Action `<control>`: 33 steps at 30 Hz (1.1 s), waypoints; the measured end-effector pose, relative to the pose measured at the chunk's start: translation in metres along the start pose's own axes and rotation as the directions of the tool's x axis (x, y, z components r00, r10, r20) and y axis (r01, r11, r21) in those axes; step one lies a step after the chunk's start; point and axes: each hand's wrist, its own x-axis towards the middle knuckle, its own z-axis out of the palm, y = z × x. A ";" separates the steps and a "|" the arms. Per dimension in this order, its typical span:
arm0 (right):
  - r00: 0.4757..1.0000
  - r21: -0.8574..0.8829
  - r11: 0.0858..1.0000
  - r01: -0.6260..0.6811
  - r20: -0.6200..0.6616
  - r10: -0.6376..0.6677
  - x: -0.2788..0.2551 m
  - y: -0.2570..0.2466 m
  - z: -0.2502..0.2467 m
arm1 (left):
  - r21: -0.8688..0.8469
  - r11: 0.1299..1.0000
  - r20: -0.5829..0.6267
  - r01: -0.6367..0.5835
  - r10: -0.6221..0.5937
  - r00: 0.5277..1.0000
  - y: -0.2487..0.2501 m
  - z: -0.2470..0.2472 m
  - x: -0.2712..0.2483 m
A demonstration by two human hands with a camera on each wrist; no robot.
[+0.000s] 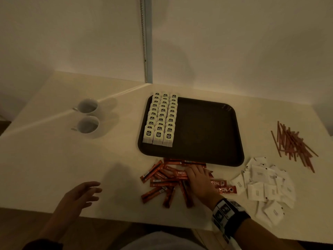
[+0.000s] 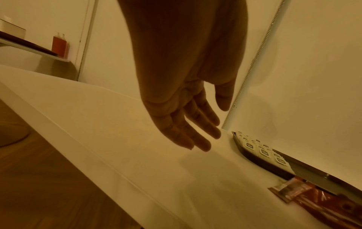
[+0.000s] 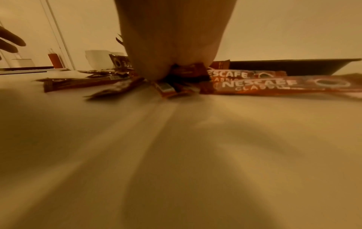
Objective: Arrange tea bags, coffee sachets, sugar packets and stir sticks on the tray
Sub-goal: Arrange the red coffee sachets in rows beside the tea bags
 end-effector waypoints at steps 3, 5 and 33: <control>0.998 -0.022 0.998 0.053 -0.020 -0.053 0.004 0.007 -0.006 | -0.009 1.000 0.006 -0.013 0.013 1.000 0.001 0.000 0.000; 0.997 -0.028 0.996 0.080 0.007 -0.080 0.006 0.011 -0.012 | -0.010 1.000 0.016 -0.027 0.027 1.000 0.003 0.001 0.002; 0.998 0.892 0.449 -0.054 0.063 -0.005 0.079 -0.069 -0.180 | -0.732 0.651 0.177 -0.201 0.466 0.867 0.238 0.163 0.078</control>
